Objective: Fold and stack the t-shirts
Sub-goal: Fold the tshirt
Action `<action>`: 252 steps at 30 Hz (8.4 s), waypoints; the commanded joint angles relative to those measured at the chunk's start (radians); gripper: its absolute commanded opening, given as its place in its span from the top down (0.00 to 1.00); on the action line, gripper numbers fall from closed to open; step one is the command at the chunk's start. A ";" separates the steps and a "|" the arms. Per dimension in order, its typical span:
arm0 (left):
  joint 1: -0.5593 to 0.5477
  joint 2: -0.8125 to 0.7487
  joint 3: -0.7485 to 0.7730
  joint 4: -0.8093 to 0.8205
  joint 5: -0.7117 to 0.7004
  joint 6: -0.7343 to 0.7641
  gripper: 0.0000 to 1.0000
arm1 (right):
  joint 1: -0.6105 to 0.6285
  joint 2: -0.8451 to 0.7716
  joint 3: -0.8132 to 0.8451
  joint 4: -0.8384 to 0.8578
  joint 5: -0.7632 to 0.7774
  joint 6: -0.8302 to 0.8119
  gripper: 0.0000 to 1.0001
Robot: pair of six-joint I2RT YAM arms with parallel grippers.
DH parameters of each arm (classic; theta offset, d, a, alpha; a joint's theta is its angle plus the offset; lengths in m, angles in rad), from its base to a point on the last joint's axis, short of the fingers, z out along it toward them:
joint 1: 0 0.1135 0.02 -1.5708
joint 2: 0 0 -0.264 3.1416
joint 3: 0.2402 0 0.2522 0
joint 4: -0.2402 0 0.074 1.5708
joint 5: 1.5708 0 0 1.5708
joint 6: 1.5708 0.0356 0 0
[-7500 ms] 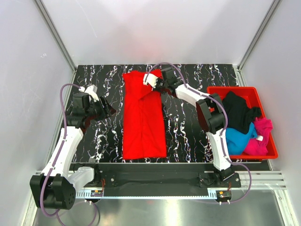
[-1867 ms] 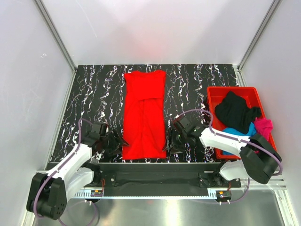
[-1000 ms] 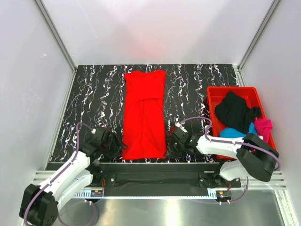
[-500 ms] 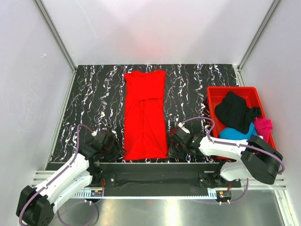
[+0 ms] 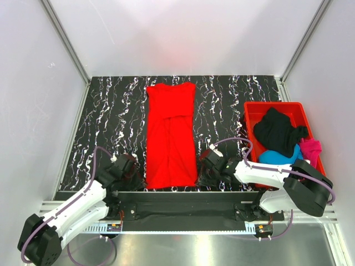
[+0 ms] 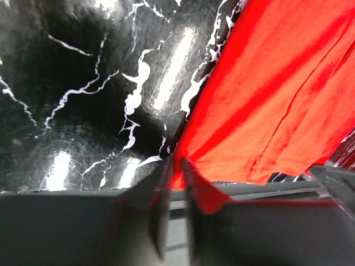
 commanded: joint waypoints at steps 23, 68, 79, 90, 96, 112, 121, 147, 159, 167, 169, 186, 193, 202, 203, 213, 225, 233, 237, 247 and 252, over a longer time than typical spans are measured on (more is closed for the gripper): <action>-0.007 -0.102 0.101 -0.081 0.047 0.053 1.00 | 0.047 -0.076 0.159 -0.272 0.085 -0.133 1.00; 0.470 1.045 1.017 0.121 0.349 0.536 1.00 | -0.442 0.714 1.222 -0.510 0.008 -0.768 1.00; 0.490 1.171 1.152 0.106 0.353 0.556 1.00 | -0.485 0.809 1.336 -0.525 -0.030 -0.785 1.00; 0.499 1.275 1.261 0.074 0.337 0.570 1.00 | -0.505 0.898 1.433 -0.535 -0.050 -0.797 1.00; 0.503 1.315 1.296 0.072 0.340 0.564 1.00 | -0.516 0.938 1.485 -0.548 -0.049 -0.802 1.00; 0.525 1.256 1.362 -0.001 0.223 0.627 0.49 | -0.532 0.882 1.477 -0.513 -0.007 -0.797 0.57; 0.456 1.023 0.954 0.144 0.298 0.651 0.49 | -0.532 0.757 1.250 -0.435 -0.274 -0.803 0.58; 0.404 0.849 0.593 0.239 0.165 0.573 0.40 | -0.532 0.569 0.672 -0.179 -0.412 -0.763 0.52; 0.436 0.936 0.567 0.321 0.320 0.569 0.54 | -0.552 0.618 0.675 -0.143 -0.487 -0.766 0.56; 0.436 0.970 0.572 0.315 0.338 0.586 0.78 | -0.559 0.635 0.677 -0.127 -0.510 -0.785 0.68; 0.436 0.972 0.567 0.330 0.370 0.584 0.92 | -0.560 0.638 0.678 -0.130 -0.518 -0.780 0.81; 0.365 0.583 0.310 0.273 0.344 0.464 1.00 | -0.537 0.218 0.275 -0.094 -0.486 -0.668 1.00; 0.345 0.421 0.245 0.229 0.349 0.415 1.00 | -0.505 0.092 0.215 -0.123 -0.452 -0.628 1.00; 0.347 0.456 0.473 0.111 0.278 0.470 1.00 | -0.503 0.046 0.371 -0.252 -0.336 -0.636 1.00; 0.350 0.470 0.503 0.102 0.272 0.477 1.00 | -0.505 0.052 0.396 -0.269 -0.316 -0.642 1.00; 0.405 0.732 0.888 0.036 0.272 0.532 1.00 | -0.542 0.306 0.829 -0.422 -0.239 -0.720 1.00; 0.444 1.112 1.421 0.046 0.347 0.590 1.00 | -0.614 0.673 1.391 -0.554 -0.236 -0.811 1.00; 0.476 1.295 1.537 0.293 0.450 0.515 1.00 | -0.652 0.871 1.641 -0.542 -0.254 -0.814 1.00; 0.482 1.427 1.615 0.457 0.510 0.446 1.00 | -0.678 0.929 1.663 -0.499 -0.250 -0.782 1.00; 0.490 1.740 1.870 0.597 0.541 0.365 0.96 | -0.730 1.092 1.715 -0.346 -0.337 -0.742 0.90; 0.508 1.794 1.894 0.680 0.594 0.346 0.53 | -0.749 1.135 1.750 -0.301 -0.346 -0.711 0.59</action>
